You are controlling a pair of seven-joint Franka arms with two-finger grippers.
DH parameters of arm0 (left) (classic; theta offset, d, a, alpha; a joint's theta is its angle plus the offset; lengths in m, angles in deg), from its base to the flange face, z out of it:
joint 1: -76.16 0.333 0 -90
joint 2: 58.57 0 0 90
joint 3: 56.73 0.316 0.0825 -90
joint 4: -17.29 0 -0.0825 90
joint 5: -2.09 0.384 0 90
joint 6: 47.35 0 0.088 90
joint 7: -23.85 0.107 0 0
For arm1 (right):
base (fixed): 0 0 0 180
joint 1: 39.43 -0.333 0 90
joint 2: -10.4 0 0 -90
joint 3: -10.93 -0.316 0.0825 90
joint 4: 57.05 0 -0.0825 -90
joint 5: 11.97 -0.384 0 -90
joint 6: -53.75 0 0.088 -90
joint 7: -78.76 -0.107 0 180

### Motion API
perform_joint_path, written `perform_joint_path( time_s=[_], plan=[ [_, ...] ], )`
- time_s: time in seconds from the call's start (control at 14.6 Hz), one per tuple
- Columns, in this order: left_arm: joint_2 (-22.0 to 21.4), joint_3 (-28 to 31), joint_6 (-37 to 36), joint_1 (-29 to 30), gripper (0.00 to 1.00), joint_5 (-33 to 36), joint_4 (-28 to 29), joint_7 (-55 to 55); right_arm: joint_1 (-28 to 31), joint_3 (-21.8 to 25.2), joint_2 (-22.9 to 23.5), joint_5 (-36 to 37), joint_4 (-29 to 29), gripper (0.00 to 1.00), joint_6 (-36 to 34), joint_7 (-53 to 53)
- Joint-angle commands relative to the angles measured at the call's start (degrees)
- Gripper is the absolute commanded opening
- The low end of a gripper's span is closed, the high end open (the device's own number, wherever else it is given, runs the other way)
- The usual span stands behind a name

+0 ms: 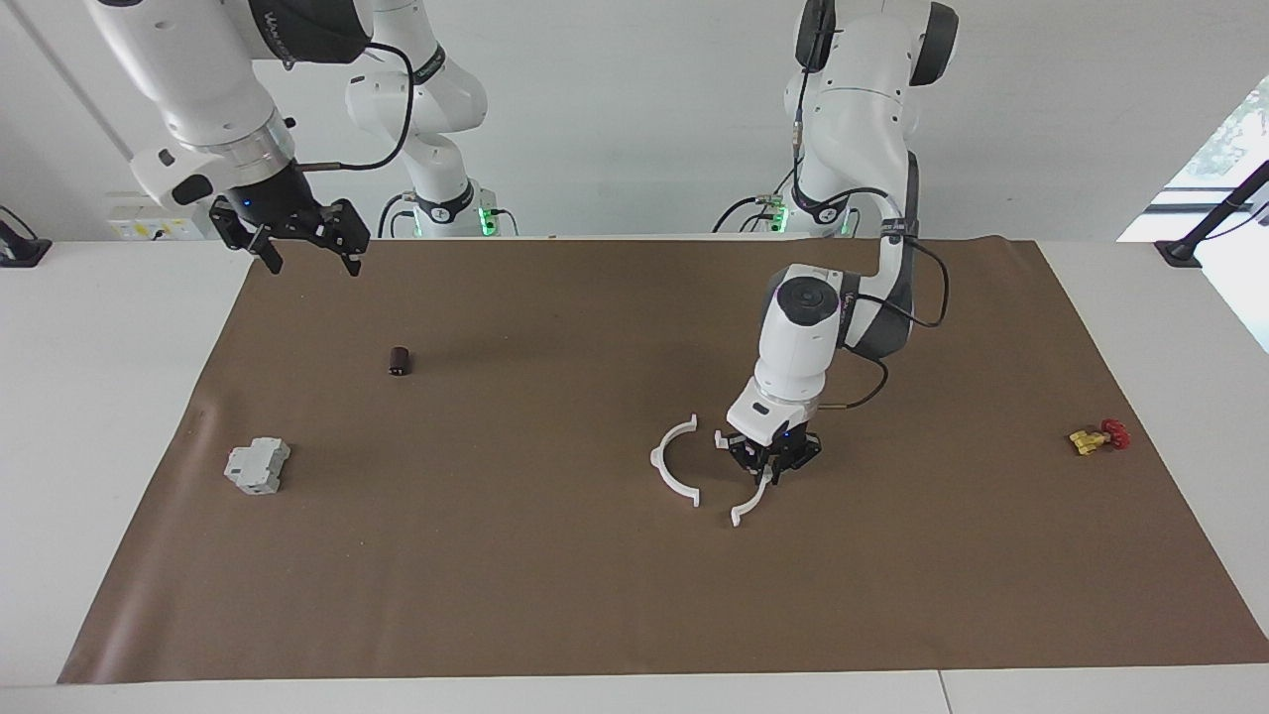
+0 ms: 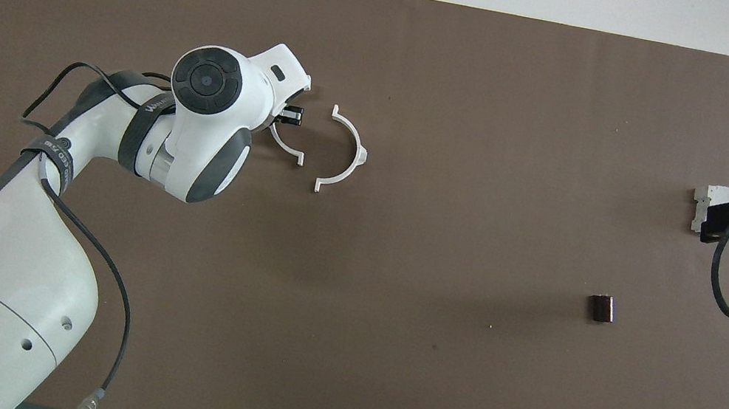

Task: Assemble drain pipe with both arms
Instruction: 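Press the left clamp half onto the other to close the ring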

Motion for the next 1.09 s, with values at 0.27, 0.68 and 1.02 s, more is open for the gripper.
perform_joint_path(
  time_s=[0.27, 0.68, 1.02],
  plan=[
    [-0.37, 0.88, 1.27, -3.22, 0.0, 1.25, 2.48, -1.33, -0.17, 0.65, 1.23, 0.39, -0.85, 1.0, 2.5, 0.83],
    [-0.81, 0.88, 0.83, -4.2, 0.0, 1.25, 3.28, -1.85, 0.27, 0.56, 1.68, 0.13, -0.78, 1.0, 2.49, 0.83],
    [-0.9, 0.79, 0.57, -5.25, 0.0, 1.25, 3.28, -2.73, -0.17, 0.56, 1.68, 0.04, -0.69, 1.0, 2.49, 0.92]
  ],
)
